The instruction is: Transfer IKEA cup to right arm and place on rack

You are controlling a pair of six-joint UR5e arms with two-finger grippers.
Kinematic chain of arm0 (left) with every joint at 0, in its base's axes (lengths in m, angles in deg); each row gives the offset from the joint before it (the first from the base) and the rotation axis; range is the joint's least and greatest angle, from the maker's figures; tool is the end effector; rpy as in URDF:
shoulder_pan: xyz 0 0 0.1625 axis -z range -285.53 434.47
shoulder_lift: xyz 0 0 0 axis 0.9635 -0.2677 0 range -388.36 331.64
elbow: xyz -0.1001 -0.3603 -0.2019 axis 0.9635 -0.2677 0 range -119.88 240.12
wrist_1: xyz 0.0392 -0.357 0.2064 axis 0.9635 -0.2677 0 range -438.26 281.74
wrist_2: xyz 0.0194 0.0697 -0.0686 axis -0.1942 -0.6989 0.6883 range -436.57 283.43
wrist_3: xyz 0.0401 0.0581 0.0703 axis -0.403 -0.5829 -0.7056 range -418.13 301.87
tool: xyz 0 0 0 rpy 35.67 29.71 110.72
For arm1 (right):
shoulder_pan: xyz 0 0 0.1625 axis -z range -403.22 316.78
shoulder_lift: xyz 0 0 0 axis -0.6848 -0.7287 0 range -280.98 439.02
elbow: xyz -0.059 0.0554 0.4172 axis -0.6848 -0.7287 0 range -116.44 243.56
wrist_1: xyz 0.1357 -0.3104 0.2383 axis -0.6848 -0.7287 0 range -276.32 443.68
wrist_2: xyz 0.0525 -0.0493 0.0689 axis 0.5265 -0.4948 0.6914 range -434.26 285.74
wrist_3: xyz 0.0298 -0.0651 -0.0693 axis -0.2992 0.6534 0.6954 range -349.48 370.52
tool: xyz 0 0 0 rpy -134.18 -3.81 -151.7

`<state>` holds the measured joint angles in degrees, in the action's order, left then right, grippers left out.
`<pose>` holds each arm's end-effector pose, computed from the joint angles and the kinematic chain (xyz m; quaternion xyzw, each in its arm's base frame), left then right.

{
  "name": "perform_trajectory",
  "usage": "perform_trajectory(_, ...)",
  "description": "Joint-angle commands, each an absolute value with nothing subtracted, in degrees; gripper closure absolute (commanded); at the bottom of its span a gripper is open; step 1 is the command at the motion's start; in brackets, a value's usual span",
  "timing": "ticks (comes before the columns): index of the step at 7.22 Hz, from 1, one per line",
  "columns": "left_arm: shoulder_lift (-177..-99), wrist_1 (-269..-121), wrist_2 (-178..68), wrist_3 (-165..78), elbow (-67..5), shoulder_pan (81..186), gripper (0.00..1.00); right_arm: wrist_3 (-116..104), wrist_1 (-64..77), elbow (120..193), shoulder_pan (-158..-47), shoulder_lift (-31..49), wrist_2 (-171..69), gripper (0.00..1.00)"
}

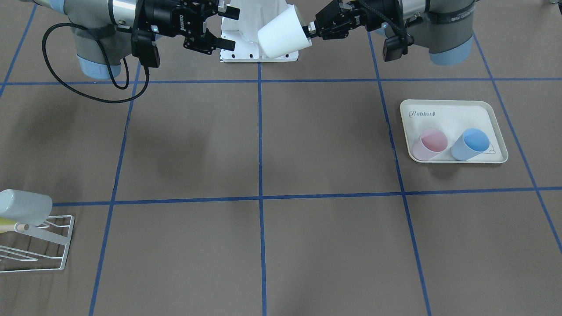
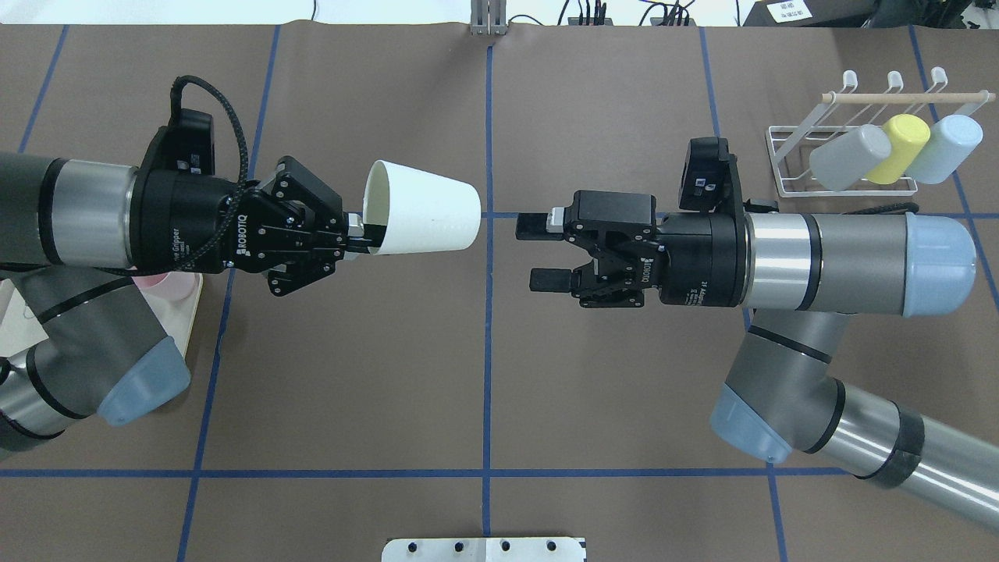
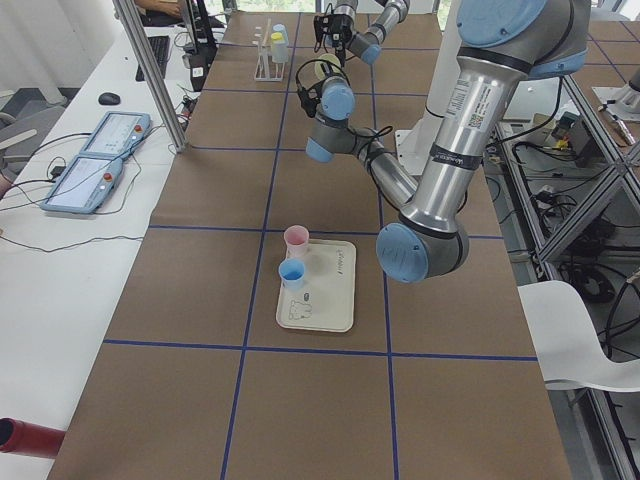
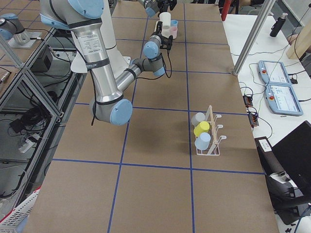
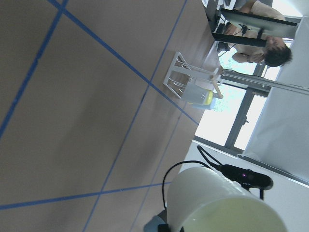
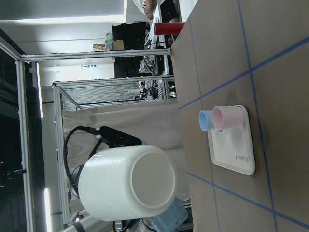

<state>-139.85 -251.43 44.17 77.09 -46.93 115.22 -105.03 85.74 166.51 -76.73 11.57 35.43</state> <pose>0.3120 -0.3776 0.1838 -0.1619 0.8365 -0.1508 0.5014 -0.3584 -0.3569 0.1911 -0.0140 -0.8870 0.0811 0.4544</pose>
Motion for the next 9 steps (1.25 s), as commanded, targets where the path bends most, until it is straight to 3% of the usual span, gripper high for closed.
perform_trajectory(1, -139.98, -263.55, 40.00, 86.05, -43.27, 113.42, 1.00, -105.23, 89.83, 166.30, -75.83, 13.88, 30.97, 0.02)
perform_trajectory(7, -140.86, -275.40, 27.75, 88.91, -41.22, 103.22, 1.00, -105.49, 89.83, 166.30, -71.70, 16.53, 26.02, 0.02)
perform_trajectory(9, -141.74, -275.40, 27.32, 88.91, -41.22, 102.25, 1.00, -105.49, 90.27, 166.39, -71.78, 16.53, 26.02, 0.16)
